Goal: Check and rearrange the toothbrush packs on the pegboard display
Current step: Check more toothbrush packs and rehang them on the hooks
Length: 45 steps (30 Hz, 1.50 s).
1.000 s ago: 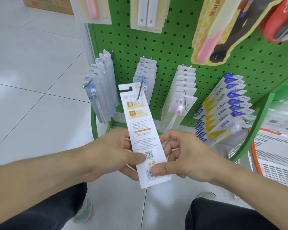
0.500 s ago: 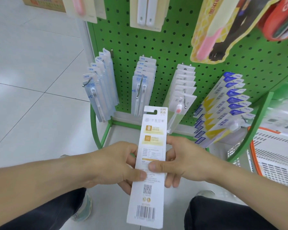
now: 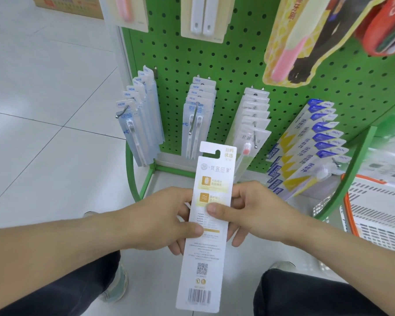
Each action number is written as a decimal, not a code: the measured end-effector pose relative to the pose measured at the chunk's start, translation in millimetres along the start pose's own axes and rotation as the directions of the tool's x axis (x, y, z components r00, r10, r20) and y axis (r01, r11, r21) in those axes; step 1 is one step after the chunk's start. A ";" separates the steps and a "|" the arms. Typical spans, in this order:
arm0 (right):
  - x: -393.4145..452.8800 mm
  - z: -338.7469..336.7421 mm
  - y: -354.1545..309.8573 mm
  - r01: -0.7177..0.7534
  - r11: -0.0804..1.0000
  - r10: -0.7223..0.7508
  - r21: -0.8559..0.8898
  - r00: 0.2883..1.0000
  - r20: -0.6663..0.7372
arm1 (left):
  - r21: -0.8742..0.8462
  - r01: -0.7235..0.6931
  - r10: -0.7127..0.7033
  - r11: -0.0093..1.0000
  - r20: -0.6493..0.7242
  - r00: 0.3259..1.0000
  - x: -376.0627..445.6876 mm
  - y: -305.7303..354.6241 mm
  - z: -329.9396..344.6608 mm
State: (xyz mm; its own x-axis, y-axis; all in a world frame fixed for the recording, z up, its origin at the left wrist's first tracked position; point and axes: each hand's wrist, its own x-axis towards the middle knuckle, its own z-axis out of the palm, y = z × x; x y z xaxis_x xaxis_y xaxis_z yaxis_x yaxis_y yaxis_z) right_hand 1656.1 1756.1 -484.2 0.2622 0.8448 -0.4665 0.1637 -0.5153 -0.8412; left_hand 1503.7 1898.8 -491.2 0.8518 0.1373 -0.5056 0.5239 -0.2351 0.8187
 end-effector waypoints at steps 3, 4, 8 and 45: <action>2.5 -3.3 -2.5 0.017 0.999 -0.013 0.040 0.995 -0.096 | 0.057 -0.014 0.014 0.998 -0.010 1.000 1.1 0.2 0.0; 3.2 -5.8 -3.6 0.022 0.999 -0.016 0.045 0.991 -0.133 | 0.062 -0.020 0.021 0.998 -0.012 1.000 1.7 0.3 -1.1; 4.0 -11.6 -7.2 0.028 0.999 -0.021 0.038 0.985 -0.172 | 0.136 -0.046 0.050 0.990 -0.026 0.998 2.8 2.7 -4.8; 2.1 -7.4 -12.7 0.280 0.948 -0.313 -0.149 0.902 -0.297 | 0.383 -0.130 0.182 0.915 -0.102 0.978 4.0 8.5 -3.8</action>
State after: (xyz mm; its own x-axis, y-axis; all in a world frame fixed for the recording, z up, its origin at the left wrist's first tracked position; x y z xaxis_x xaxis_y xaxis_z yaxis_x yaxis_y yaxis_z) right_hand 1661.6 1763.3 -472.5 0.4675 0.8806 -0.0767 0.3705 -0.2740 -0.8875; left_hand 1511.7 1901.0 -485.2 0.9290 0.1894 -0.3179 0.3657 -0.6014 0.7103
